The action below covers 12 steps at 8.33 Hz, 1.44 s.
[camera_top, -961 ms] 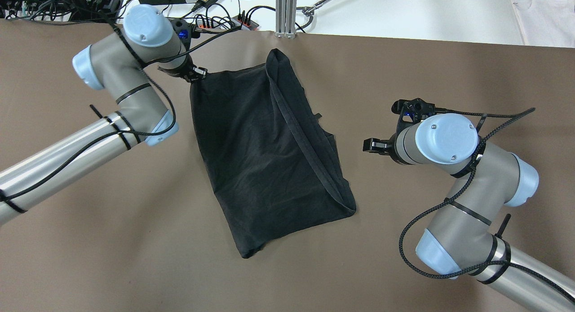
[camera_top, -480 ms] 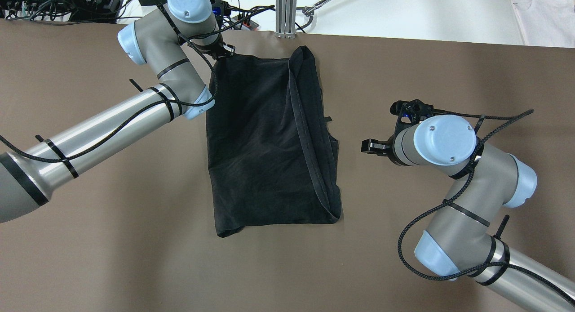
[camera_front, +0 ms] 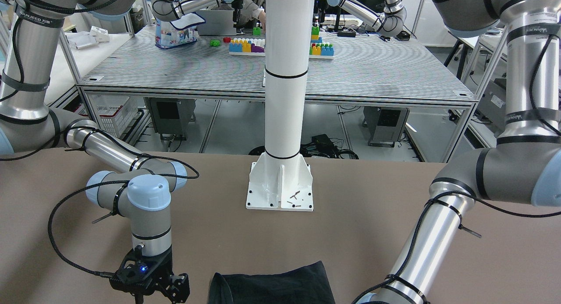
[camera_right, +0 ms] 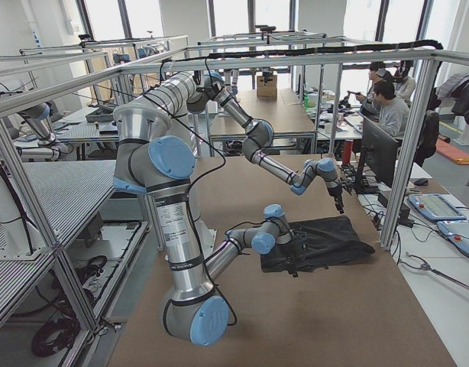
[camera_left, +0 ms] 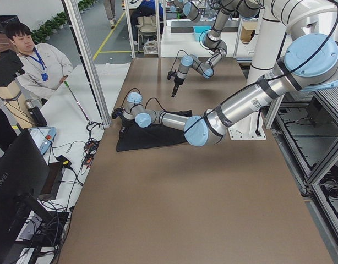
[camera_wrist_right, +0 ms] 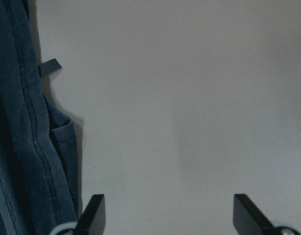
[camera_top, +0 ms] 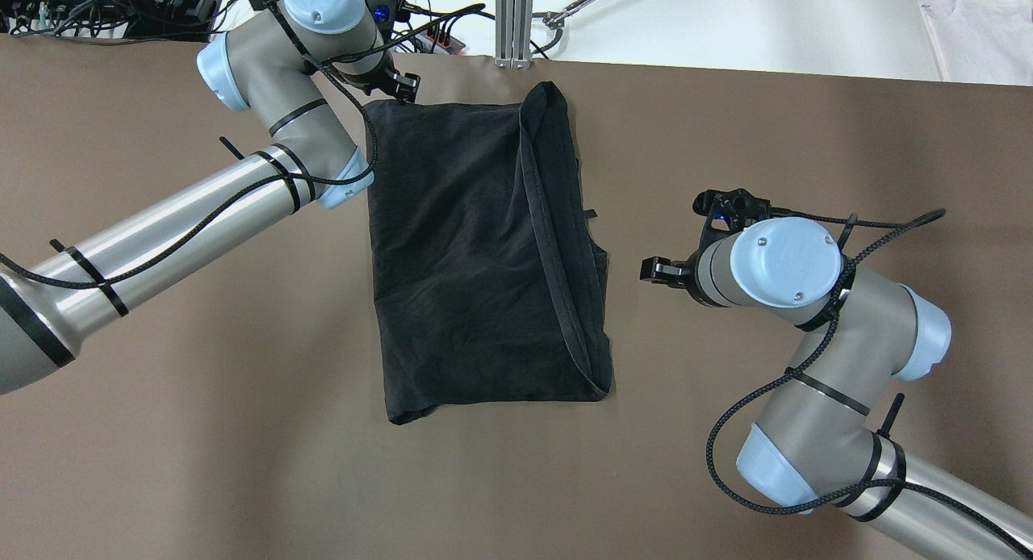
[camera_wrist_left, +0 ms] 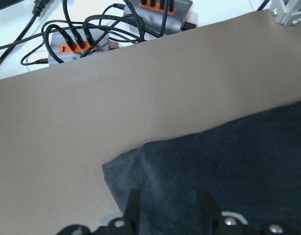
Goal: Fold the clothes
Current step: 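Move the right gripper to the shirt's long side edge and grasp it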
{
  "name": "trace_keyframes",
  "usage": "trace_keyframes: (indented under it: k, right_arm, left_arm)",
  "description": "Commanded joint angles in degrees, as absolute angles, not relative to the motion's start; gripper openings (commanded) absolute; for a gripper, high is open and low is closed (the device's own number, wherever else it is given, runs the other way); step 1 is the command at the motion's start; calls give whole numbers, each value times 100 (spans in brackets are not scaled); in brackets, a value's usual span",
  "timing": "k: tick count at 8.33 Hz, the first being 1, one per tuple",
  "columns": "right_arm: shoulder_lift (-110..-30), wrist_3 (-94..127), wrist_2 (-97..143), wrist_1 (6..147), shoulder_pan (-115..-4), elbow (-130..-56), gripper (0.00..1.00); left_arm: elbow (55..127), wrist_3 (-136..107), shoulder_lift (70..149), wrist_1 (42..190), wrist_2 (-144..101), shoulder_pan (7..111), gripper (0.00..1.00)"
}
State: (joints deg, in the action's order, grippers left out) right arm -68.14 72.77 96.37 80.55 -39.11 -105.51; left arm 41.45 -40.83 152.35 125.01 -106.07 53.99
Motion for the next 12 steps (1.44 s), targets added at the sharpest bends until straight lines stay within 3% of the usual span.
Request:
trace_keyframes:
  k: [1, 3, 6, 7, 8, 10, 11, 12]
  right_arm:
    - [-6707, 8606, 9466, 7205, -3788, -10138, 91]
    - [-5946, 9428, 9457, 6480, -3701, -8787, 91]
    - [-5854, 9518, 8924, 6267, -3315, -8561, 88]
    - [-5854, 9649, 8851, 6267, -3244, -8561, 77]
    - [-5845, 10025, 8851, 6267, -3234, -8569, 57]
    - [-5836, 10072, 8851, 6267, -3226, -8569, 45]
    - [-5845, 10037, 8859, 6267, -3217, -8604, 16]
    - [-5845, 10011, 8859, 6267, -3217, -8622, 0]
  left_arm:
    - [4622, -4078, 14881, 12542, -10731, 5423, 100]
    - [4667, -4087, 14845, 12551, -10731, 5414, 100]
    - [4693, -4104, 14801, 12551, -10731, 5397, 100]
    - [4772, -4113, 14722, 12551, -10731, 5388, 100]
    - [4868, -4113, 14635, 12551, -10723, 5379, 100]
    - [4896, -4131, 14634, 12551, -10723, 5370, 100]
    - [4896, -4131, 14625, 12551, -10723, 5370, 100]
    - [4896, -4131, 14625, 12551, -10723, 5370, 100]
